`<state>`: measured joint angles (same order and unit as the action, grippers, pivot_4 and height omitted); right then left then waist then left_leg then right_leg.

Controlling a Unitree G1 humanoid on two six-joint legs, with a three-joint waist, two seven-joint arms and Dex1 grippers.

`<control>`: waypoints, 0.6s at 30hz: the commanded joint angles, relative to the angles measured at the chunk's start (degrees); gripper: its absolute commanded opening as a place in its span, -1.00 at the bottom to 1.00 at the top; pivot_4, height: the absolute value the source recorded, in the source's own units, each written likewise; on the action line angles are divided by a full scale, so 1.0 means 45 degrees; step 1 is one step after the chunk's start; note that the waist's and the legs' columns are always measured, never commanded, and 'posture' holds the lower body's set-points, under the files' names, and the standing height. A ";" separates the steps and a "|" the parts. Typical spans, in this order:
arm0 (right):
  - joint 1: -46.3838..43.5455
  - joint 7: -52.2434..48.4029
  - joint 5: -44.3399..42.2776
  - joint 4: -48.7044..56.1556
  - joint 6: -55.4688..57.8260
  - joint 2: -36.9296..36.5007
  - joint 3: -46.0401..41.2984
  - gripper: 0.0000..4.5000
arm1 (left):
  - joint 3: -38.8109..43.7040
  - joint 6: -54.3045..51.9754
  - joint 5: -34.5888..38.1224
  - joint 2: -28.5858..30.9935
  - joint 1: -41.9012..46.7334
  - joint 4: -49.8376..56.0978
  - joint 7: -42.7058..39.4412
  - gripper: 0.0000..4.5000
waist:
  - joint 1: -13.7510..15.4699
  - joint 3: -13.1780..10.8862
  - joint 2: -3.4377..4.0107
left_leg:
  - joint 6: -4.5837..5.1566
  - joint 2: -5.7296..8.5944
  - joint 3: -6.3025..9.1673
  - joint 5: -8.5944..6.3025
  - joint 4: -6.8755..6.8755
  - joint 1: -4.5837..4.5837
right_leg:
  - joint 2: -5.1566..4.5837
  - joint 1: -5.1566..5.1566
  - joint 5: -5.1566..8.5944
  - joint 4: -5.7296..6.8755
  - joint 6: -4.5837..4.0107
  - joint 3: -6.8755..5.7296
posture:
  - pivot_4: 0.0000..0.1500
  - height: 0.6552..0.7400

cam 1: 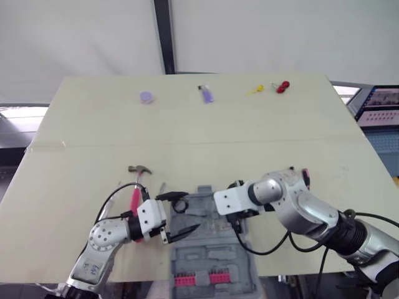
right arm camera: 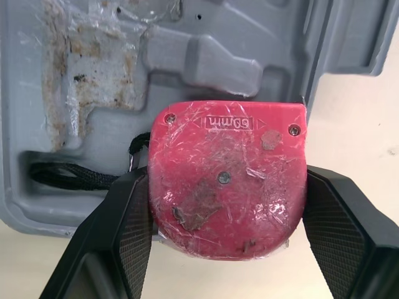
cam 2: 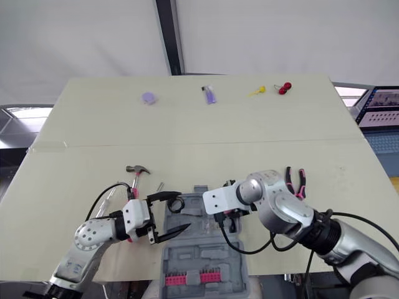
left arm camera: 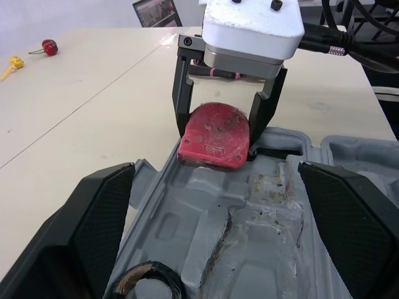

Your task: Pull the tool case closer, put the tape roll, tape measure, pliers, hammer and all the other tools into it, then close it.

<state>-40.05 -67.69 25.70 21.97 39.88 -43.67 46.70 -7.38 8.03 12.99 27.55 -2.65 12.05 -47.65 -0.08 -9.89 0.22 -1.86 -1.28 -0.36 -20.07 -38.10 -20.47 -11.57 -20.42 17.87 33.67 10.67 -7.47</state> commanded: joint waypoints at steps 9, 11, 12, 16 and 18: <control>0.0081 -0.0127 0.0358 0.0109 -0.0299 0.0261 -0.0446 0.30 | -0.0075 -0.0169 -0.0006 0.0022 -0.0068 0.0761 0.0115 1.00 | -0.0001 0.0000 0.0000 | 0.0000 0.0000 0.0000 0.0000 0.0001 0.0000 | -0.0001 -0.0002 0.0000 0.0000 0.0000 0.0000 | 1.00 1.00; 0.0097 -0.0100 0.0406 0.0059 -0.0372 0.0276 -0.0444 0.30 | -0.0072 -0.0192 -0.0001 0.0035 -0.0077 0.0785 0.0121 1.00 | 0.0000 0.0000 0.0000 | 0.0000 0.0000 0.0000 0.0000 0.0000 0.0000 | -0.0001 -0.0002 0.0000 0.0000 0.0000 0.0000 | 1.00 1.00; 0.0103 -0.0088 0.0434 0.0033 -0.0401 0.0287 -0.0445 0.30 | -0.0072 -0.0198 -0.0002 0.0039 -0.0083 0.0793 0.0125 1.00 | 0.0001 0.0000 0.0000 | 0.0000 0.0000 0.0000 0.0000 0.0000 0.0000 | -0.0001 -0.0002 0.0000 0.0000 0.0000 0.0000 | 1.00 1.00; 0.0106 -0.0052 0.0594 -0.0094 -0.0496 0.0376 -0.0492 0.30 | -0.0087 -0.0225 -0.0007 0.0036 -0.0095 0.0830 0.0143 1.00 | 0.0000 0.0000 0.0000 | 0.0000 0.0000 -0.0001 0.0000 0.0001 0.0000 | 0.0000 -0.0002 0.0000 0.0000 0.0000 0.0000 | 1.00 1.00; 0.0116 -0.0056 0.0652 -0.0137 -0.0541 0.0420 -0.0527 0.30 | -0.0103 -0.0241 -0.0002 0.0034 -0.0098 0.0852 0.0148 1.00 | -0.0001 0.0000 0.0000 | 0.0000 0.0000 -0.0001 0.0000 0.0001 0.0000 | -0.0001 -0.0002 0.0000 -0.0001 0.0000 0.0000 | 1.00 1.00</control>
<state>-39.56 -67.91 27.92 20.32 38.02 -42.02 46.54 -7.77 6.63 12.99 27.56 -2.67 13.18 -47.22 -0.09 -9.89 0.22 -1.86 -1.28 -0.36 -20.07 -38.10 -20.47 -11.58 -20.43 17.87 33.67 10.67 -7.47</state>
